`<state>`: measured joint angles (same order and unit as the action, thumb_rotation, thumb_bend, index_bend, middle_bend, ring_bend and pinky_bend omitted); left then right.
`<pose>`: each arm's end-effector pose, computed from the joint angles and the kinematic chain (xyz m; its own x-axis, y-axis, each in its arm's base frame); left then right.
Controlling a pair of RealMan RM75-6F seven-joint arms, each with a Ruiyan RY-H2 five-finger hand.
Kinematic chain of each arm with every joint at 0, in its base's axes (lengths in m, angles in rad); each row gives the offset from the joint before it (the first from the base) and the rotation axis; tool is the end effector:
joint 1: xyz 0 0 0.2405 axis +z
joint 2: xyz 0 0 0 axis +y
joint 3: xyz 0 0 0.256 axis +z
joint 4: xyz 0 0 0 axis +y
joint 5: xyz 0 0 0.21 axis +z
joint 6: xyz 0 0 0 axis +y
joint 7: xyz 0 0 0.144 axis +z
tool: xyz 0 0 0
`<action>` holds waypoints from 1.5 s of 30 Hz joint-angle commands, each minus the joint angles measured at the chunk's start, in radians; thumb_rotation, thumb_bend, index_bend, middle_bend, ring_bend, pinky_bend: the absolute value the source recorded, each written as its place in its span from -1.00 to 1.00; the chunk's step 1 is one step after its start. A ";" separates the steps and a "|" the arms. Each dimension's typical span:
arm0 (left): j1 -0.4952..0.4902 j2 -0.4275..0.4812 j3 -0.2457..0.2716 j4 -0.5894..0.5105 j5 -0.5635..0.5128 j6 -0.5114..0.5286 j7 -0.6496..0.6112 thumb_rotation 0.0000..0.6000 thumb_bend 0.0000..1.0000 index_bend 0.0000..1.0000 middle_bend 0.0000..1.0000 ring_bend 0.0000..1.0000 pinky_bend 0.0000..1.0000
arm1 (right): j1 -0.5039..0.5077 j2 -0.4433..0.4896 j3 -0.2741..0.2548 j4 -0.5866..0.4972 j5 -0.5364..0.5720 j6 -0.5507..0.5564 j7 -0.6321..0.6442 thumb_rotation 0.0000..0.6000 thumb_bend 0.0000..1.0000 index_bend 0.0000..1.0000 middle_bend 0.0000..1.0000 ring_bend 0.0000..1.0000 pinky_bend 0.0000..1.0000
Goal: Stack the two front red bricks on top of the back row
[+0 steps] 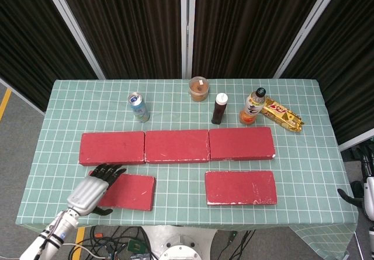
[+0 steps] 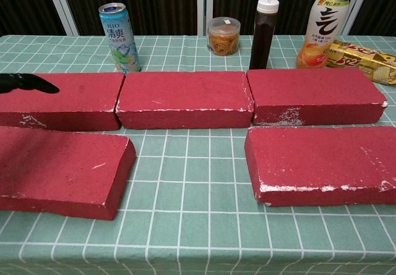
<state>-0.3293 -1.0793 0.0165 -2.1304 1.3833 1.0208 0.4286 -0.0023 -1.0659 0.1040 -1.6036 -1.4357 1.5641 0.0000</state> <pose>-0.1800 0.1845 0.0734 0.4283 0.4434 0.7874 0.8918 -0.3477 -0.2893 -0.3299 -0.1631 0.1992 0.4519 0.0961 0.8869 -0.8889 0.1326 0.4385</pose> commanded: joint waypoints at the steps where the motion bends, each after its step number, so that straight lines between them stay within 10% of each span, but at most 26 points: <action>1: -0.059 -0.081 -0.019 -0.018 -0.115 -0.049 0.087 1.00 -1.00 -0.97 -1.00 -1.00 -1.00 | 0.001 0.003 0.000 0.003 -0.004 -0.001 -0.002 1.00 -1.00 -1.00 -1.00 -1.00 -1.00; 16: -0.151 -0.243 -0.005 0.017 -0.293 -0.023 0.248 1.00 -1.00 -0.97 -1.00 -1.00 -1.00 | 0.005 0.005 0.003 -0.003 0.001 -0.011 -0.010 1.00 -1.00 -1.00 -1.00 -1.00 -1.00; 45: -0.234 -0.262 0.035 0.038 -0.471 0.070 0.293 1.00 -1.00 -0.99 -0.77 -1.00 -1.00 | -0.001 -0.006 0.005 0.022 0.018 -0.019 0.008 1.00 -1.00 -1.00 -1.00 -1.00 -1.00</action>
<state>-0.5617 -1.3408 0.0504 -2.0931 0.9146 1.0893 0.7217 -0.0031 -1.0718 0.1093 -1.5820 -1.4181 1.5451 0.0084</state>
